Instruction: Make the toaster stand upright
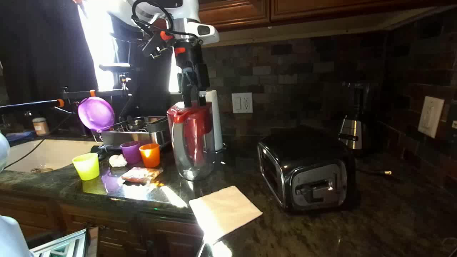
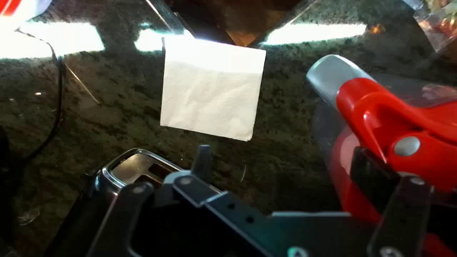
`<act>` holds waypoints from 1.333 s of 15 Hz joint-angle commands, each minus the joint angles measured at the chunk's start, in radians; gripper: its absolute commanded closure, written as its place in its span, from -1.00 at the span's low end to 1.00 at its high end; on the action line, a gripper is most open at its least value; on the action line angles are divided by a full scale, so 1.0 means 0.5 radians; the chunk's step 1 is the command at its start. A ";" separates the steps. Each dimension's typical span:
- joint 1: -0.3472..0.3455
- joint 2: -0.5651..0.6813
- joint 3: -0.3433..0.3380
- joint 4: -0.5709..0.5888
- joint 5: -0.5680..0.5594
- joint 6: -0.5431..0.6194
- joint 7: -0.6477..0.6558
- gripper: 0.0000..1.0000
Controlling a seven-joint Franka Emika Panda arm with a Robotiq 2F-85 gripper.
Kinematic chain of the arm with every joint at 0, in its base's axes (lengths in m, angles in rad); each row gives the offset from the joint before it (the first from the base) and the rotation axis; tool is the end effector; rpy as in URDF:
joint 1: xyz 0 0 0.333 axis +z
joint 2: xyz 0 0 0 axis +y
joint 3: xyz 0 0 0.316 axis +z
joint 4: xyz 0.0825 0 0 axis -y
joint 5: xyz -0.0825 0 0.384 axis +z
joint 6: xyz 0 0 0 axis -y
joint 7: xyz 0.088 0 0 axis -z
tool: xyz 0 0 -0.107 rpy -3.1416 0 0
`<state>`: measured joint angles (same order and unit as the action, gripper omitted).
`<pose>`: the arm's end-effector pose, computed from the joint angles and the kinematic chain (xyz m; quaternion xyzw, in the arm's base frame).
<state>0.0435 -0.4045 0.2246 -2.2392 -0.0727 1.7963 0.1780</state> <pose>0.4133 0.1165 0.5213 0.9956 0.0440 -0.0068 0.0823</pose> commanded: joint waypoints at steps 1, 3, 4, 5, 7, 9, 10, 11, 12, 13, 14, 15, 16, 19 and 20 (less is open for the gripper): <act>0.047 0.006 -0.039 0.006 -0.016 -0.007 0.015 -1.00; 0.047 0.006 -0.039 0.006 -0.016 -0.007 0.015 -1.00; 0.047 0.006 -0.039 0.006 -0.016 -0.007 0.015 -1.00; 0.047 0.006 -0.039 0.006 -0.016 -0.007 0.015 -1.00; 0.047 0.006 -0.039 0.006 -0.016 -0.007 0.015 -1.00; 0.038 0.010 -0.043 -0.007 -0.037 0.005 0.020 -1.00; 0.022 0.013 -0.053 -0.032 -0.058 0.038 0.030 -1.00; 0.012 0.007 -0.063 -0.058 -0.084 0.077 0.031 -1.00; 0.008 -0.006 -0.083 -0.087 -0.110 0.124 0.001 -1.00; 0.006 -0.014 -0.101 -0.114 -0.134 0.179 -0.016 -1.00; 0.002 -0.028 -0.120 -0.159 -0.176 0.272 -0.045 -1.00; 0.003 -0.027 -0.145 -0.192 -0.194 0.345 -0.093 -1.00; 0.006 -0.029 -0.169 -0.238 -0.229 0.447 -0.155 -1.00; 0.014 -0.044 -0.227 -0.391 -0.303 0.702 -0.361 -1.00; 0.015 -0.049 -0.243 -0.438 -0.324 0.782 -0.422 -1.00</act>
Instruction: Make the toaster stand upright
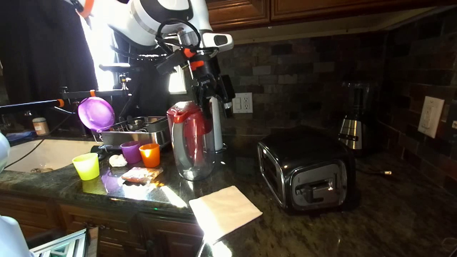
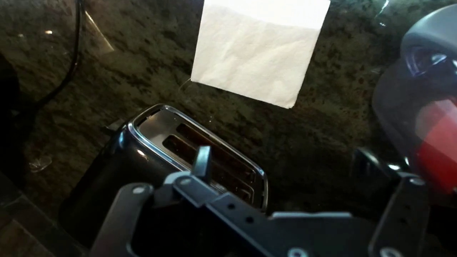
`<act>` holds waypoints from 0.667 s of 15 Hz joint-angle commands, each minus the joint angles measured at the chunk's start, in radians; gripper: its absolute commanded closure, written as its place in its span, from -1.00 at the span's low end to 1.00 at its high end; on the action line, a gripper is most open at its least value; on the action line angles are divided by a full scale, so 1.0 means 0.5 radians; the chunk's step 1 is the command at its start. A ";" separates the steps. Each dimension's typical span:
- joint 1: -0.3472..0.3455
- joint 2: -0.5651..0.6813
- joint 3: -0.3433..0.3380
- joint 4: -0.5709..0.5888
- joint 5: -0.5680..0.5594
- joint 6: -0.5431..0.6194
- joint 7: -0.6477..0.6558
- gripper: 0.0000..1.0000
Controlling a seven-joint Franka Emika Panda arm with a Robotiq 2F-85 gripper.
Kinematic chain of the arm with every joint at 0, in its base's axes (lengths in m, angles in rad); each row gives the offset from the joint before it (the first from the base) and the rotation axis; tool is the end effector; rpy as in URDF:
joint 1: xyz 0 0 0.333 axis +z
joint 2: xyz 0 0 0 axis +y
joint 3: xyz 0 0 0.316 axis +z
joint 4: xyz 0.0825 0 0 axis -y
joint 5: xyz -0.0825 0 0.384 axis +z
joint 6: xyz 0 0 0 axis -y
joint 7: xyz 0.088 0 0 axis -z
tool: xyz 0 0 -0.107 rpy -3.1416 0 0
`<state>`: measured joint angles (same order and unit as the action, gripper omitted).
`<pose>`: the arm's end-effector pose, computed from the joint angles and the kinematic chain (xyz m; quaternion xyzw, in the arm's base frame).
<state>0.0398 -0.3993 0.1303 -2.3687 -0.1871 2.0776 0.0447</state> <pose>0.4336 0.0682 0.4861 0.9877 0.0993 0.0621 0.1032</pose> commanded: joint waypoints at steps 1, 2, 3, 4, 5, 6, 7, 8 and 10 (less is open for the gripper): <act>0.018 -0.059 -0.066 -0.229 -0.135 0.308 -0.211 -1.00; 0.012 -0.055 -0.073 -0.271 -0.180 0.376 -0.261 -1.00; -0.020 -0.039 -0.057 -0.293 -0.288 0.406 -0.263 -1.00; -0.042 -0.028 -0.051 -0.320 -0.375 0.456 -0.257 -1.00; -0.070 -0.021 -0.037 -0.348 -0.486 0.503 -0.228 -1.00; -0.090 -0.014 -0.032 -0.370 -0.583 0.544 -0.215 -1.00; -0.116 -0.006 -0.022 -0.391 -0.692 0.588 -0.183 -1.00; -0.142 0.003 -0.010 -0.411 -0.797 0.625 -0.147 -1.00; -0.180 0.033 -0.013 -0.441 -0.975 0.710 -0.102 -1.00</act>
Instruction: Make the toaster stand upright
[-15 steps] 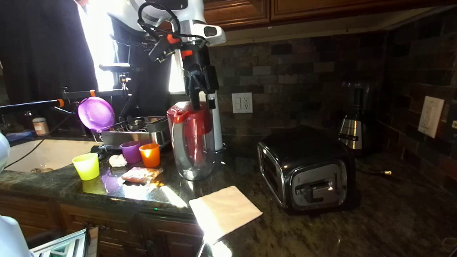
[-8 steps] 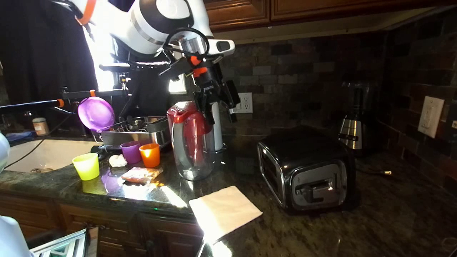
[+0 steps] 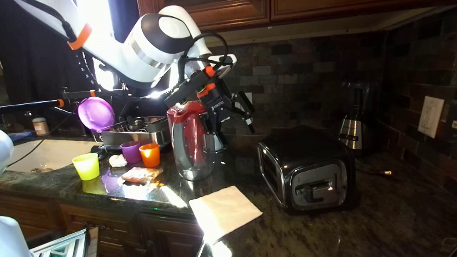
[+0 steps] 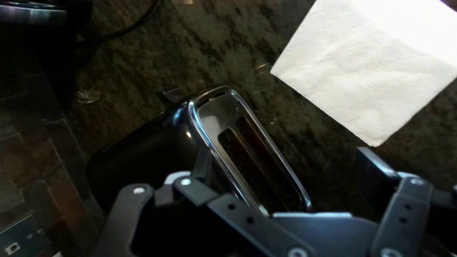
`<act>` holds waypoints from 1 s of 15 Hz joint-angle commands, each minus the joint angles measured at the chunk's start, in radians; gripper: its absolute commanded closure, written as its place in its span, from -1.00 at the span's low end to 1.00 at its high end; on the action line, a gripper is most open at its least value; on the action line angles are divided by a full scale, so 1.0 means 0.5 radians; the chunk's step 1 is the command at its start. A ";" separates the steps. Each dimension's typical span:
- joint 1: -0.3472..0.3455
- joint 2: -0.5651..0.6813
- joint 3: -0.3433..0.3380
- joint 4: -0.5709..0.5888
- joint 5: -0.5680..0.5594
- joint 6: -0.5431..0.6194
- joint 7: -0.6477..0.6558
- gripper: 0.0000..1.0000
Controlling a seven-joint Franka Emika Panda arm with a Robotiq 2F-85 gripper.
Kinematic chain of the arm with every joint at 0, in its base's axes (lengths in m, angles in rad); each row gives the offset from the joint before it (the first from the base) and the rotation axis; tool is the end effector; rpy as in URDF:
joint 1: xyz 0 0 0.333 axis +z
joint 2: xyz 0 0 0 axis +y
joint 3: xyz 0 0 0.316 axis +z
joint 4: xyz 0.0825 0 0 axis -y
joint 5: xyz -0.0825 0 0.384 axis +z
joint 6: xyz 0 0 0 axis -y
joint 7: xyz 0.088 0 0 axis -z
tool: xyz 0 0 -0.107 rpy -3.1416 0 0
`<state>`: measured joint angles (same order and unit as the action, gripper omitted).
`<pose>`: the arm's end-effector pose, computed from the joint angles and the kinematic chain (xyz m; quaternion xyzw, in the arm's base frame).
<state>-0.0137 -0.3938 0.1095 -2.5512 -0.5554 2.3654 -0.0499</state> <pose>0.4284 0.0351 0.4269 0.9376 0.2418 0.0995 0.2293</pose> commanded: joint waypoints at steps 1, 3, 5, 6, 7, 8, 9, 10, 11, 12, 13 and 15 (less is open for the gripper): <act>-0.073 0.037 0.011 -0.082 -0.268 0.166 0.124 -1.00; -0.028 0.027 -0.018 -0.044 -0.194 0.094 0.063 -1.00; -0.032 0.040 -0.020 -0.046 -0.213 0.102 0.069 -1.00; -0.032 0.041 -0.020 -0.046 -0.215 0.102 0.069 -1.00; -0.032 0.041 -0.020 -0.046 -0.215 0.102 0.069 -1.00; -0.032 0.041 -0.020 -0.046 -0.216 0.102 0.069 -1.00; -0.066 0.017 -0.006 -0.078 -0.349 0.222 0.117 -1.00; -0.098 0.013 0.009 -0.085 -0.469 0.290 0.171 -1.00; -0.111 0.017 0.002 -0.099 -0.562 0.378 0.198 -1.00; -0.122 0.016 -0.007 -0.112 -0.647 0.450 0.237 -1.00; -0.130 0.012 -0.022 -0.134 -0.730 0.541 0.265 -1.00; -0.161 0.010 -0.038 -0.160 -0.894 0.675 0.340 -1.00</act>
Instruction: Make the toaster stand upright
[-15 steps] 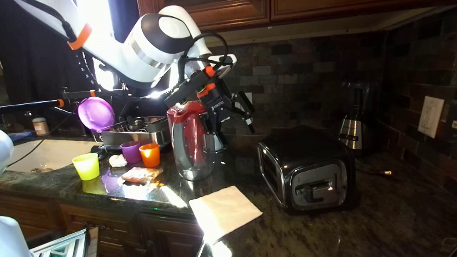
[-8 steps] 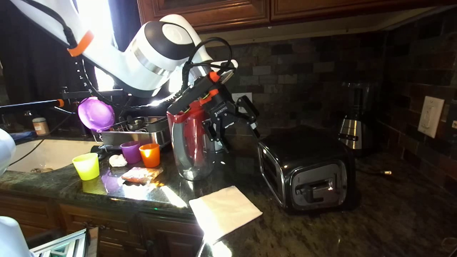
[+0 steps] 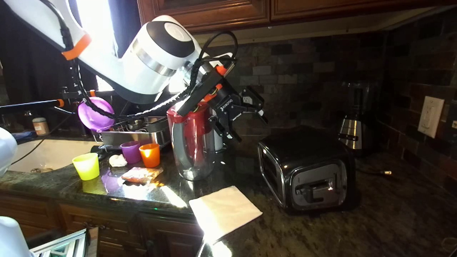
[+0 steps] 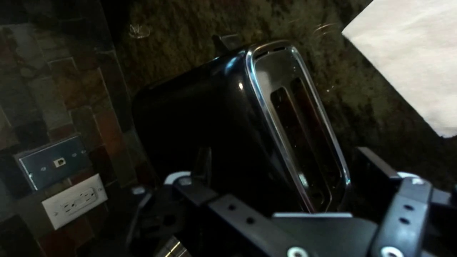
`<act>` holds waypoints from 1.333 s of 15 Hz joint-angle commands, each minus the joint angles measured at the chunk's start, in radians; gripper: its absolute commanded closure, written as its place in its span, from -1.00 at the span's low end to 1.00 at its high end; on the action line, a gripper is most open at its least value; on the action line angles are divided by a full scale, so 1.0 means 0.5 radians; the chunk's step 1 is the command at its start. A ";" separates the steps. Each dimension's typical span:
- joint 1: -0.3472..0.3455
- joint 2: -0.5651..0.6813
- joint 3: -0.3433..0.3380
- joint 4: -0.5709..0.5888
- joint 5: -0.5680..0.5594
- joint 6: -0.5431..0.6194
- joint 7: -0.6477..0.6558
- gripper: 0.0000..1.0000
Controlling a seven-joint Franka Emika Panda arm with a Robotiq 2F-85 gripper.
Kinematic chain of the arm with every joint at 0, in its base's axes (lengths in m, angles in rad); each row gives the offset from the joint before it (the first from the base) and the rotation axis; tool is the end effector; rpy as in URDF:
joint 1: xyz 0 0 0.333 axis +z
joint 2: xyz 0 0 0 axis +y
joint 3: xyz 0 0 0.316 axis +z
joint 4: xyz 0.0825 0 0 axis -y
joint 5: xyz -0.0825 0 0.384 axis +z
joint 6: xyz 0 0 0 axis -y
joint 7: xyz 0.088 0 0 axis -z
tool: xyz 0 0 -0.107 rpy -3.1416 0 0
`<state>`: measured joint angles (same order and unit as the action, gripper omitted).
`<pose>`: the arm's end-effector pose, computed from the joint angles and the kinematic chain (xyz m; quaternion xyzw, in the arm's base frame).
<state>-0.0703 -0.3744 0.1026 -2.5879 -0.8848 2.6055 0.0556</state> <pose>0.4352 0.0305 0.4203 0.8859 0.3085 0.1813 0.2954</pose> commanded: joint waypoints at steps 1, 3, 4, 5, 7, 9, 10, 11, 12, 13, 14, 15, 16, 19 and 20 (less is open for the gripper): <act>-0.102 -0.029 0.003 -0.105 -0.314 0.258 0.180 -1.00; -0.165 -0.025 0.011 -0.129 -0.507 0.363 0.292 -1.00; -0.198 -0.021 0.016 -0.136 -0.605 0.402 0.361 -1.00; -0.233 -0.020 0.023 -0.144 -0.720 0.443 0.441 -1.00; -0.273 -0.017 0.035 -0.154 -0.921 0.491 0.582 -1.00; -0.304 -0.007 0.059 -0.156 -1.134 0.479 0.774 -1.00; -0.306 0.014 0.061 -0.155 -1.224 0.468 0.862 -1.00; -0.304 0.043 0.062 -0.153 -1.287 0.457 0.930 -1.00; -0.302 0.062 0.061 -0.150 -1.359 0.453 1.002 -1.00; -0.300 0.082 0.060 -0.146 -1.429 0.448 1.073 -1.00; -0.293 0.103 0.053 -0.143 -1.484 0.452 1.123 -1.00; -0.289 0.131 0.049 -0.129 -1.569 0.457 1.195 -1.00; -0.283 0.149 0.052 -0.117 -1.668 0.452 1.277 -1.00; -0.241 0.202 0.066 -0.090 -2.017 0.398 1.584 -1.00; -0.227 0.225 0.067 -0.085 -2.097 0.383 1.667 -1.00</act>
<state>-0.2012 -0.3031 0.1251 -2.6480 -1.7949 2.8245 0.7449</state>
